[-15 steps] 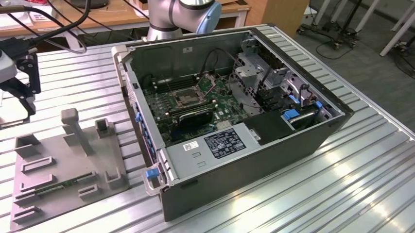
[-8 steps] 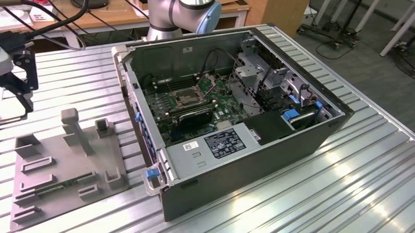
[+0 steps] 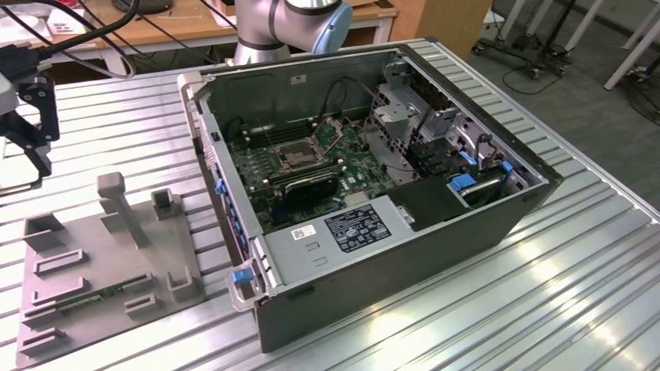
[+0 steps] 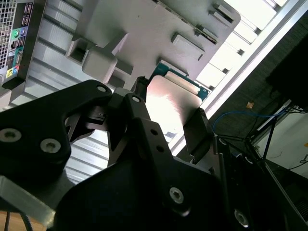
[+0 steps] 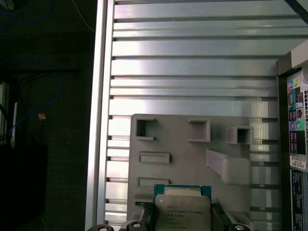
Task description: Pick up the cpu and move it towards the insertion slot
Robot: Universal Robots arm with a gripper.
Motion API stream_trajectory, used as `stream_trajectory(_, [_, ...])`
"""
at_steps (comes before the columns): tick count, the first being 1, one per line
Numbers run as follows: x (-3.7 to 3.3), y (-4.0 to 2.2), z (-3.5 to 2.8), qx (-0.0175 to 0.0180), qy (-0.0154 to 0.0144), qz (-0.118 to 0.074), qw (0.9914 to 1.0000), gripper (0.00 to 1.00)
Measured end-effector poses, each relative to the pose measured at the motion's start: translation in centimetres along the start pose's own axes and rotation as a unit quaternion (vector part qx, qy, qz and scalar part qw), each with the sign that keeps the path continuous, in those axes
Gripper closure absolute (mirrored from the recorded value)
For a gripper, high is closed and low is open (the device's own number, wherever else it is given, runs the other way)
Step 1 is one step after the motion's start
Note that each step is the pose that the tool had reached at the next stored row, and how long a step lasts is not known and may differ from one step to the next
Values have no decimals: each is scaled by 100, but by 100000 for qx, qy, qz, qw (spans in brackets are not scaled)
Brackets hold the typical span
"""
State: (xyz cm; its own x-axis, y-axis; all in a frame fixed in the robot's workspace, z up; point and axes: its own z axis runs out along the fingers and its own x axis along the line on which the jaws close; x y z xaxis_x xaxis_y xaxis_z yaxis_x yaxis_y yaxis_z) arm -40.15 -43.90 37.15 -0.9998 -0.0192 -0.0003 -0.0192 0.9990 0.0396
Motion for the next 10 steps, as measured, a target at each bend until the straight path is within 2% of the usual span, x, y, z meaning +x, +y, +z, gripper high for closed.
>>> stream_trajectory(10, [-44, -1, -1, 6, 4, -1, 100000, 45])
